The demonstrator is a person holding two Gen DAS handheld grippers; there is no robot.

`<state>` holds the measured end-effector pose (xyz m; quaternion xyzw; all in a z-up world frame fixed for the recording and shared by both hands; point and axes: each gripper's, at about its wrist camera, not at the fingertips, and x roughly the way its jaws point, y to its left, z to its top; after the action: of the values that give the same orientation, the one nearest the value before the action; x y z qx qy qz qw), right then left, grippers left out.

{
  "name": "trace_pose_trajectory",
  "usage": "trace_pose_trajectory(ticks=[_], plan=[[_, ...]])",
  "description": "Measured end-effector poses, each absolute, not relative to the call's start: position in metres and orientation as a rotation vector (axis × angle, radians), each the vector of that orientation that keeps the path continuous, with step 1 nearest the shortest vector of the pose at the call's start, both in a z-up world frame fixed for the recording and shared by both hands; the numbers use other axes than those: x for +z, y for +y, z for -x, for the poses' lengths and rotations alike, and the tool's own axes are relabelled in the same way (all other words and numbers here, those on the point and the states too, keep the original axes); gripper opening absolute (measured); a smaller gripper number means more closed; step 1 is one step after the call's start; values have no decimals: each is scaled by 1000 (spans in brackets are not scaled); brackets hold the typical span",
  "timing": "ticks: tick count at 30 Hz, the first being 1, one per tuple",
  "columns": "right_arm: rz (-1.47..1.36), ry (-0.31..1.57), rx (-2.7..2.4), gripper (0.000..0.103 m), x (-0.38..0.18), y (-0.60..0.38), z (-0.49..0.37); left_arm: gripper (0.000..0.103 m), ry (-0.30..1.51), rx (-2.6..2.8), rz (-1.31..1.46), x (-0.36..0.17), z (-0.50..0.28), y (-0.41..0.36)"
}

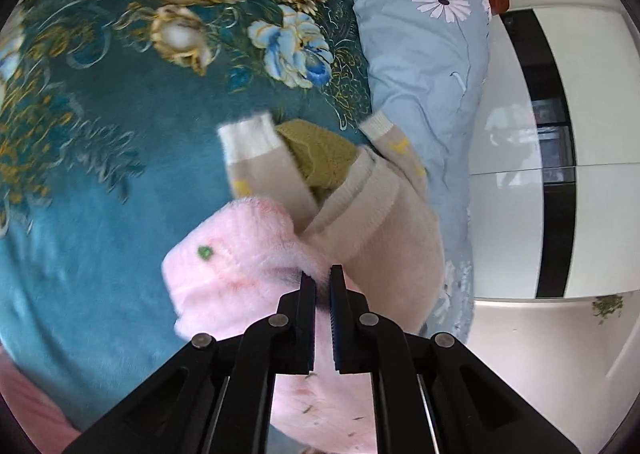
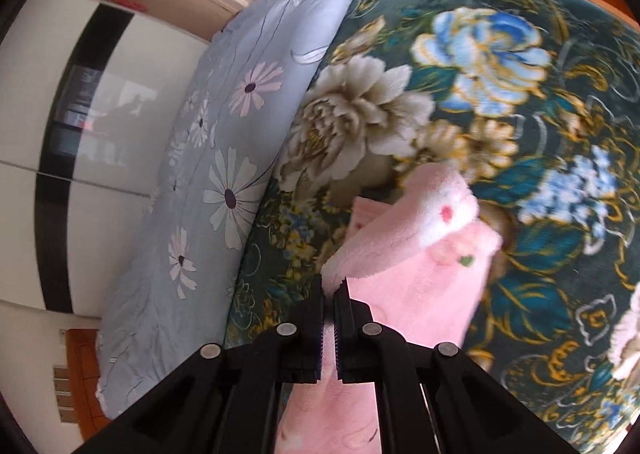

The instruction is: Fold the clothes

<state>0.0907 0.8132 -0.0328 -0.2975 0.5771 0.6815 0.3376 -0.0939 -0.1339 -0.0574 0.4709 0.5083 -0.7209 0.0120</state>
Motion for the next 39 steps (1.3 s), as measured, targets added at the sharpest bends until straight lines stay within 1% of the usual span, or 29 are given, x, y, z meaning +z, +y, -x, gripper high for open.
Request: trace_pose_trajectory(ticks=[3, 6, 7, 8, 9, 10, 11, 12, 13, 14, 15, 18, 19, 21, 22, 25, 27, 29, 34, 37, 39], plan=[[764, 1517, 1736, 5, -43, 820, -70, 5, 1610, -2233, -1471, -67, 118, -124], [738, 1527, 1715, 5, -54, 823, -63, 6, 1531, -2274, -1507, -72, 142, -111], [731, 1531, 1721, 8, -57, 824, -61, 8, 1501, -2290, -1519, -73, 148, -107], [727, 1538, 1735, 8, -59, 824, -60, 14, 1473, -2306, -1530, -75, 154, -103], [725, 1543, 1746, 8, -62, 823, -59, 24, 1473, -2328, -1521, -75, 157, -101], [729, 1544, 1753, 9, -64, 822, -57, 32, 1471, -2355, -1518, -76, 159, -98], [728, 1548, 1764, 10, -67, 821, -55, 43, 1466, -2367, -1523, -76, 160, -97], [719, 1559, 1775, 15, -69, 820, -55, 45, 1466, -2383, -1526, -76, 161, -96], [705, 1569, 1786, 30, -70, 819, -56, 45, 1487, -2398, -1525, -75, 157, -98], [690, 1580, 1798, 40, -70, 818, -58, 45, 1507, -2413, -1524, -73, 154, -99], [676, 1591, 1811, 54, -70, 817, -59, 47, 1527, -2428, -1521, -72, 151, -101], [667, 1598, 1878, 55, -67, 811, -69, 55, 1501, -2457, -1458, -77, 114, -114], [675, 1586, 1903, 56, -66, 808, -74, 56, 1490, -2465, -1439, -79, 101, -119], [721, 1518, 1949, 57, -66, 799, -88, 57, 1386, -2410, -1451, -102, 71, -125], [753, 1483, 1950, 57, -69, 795, -97, 57, 1377, -2354, -1478, -117, 59, -127], [796, 1448, 1892, 58, -90, 785, -133, 58, 1553, -2162, -1515, -168, 28, -132], [802, 1465, 1820, 61, -110, 783, -156, 61, 1701, -2072, -1454, -190, 15, -132], [806, 1499, 1730, 62, -131, 784, -176, 63, 1745, -2048, -1418, -200, 14, -128], [769, 1579, 1666, 63, -164, 793, -188, 63, 1604, -2089, -1452, -199, 34, -115], [780, 1566, 1697, 63, -172, 800, -173, 63, 1600, -2082, -1438, -203, 41, -113], [810, 1513, 1722, 63, -173, 804, -162, 63, 1575, -2086, -1440, -204, 46, -110]])
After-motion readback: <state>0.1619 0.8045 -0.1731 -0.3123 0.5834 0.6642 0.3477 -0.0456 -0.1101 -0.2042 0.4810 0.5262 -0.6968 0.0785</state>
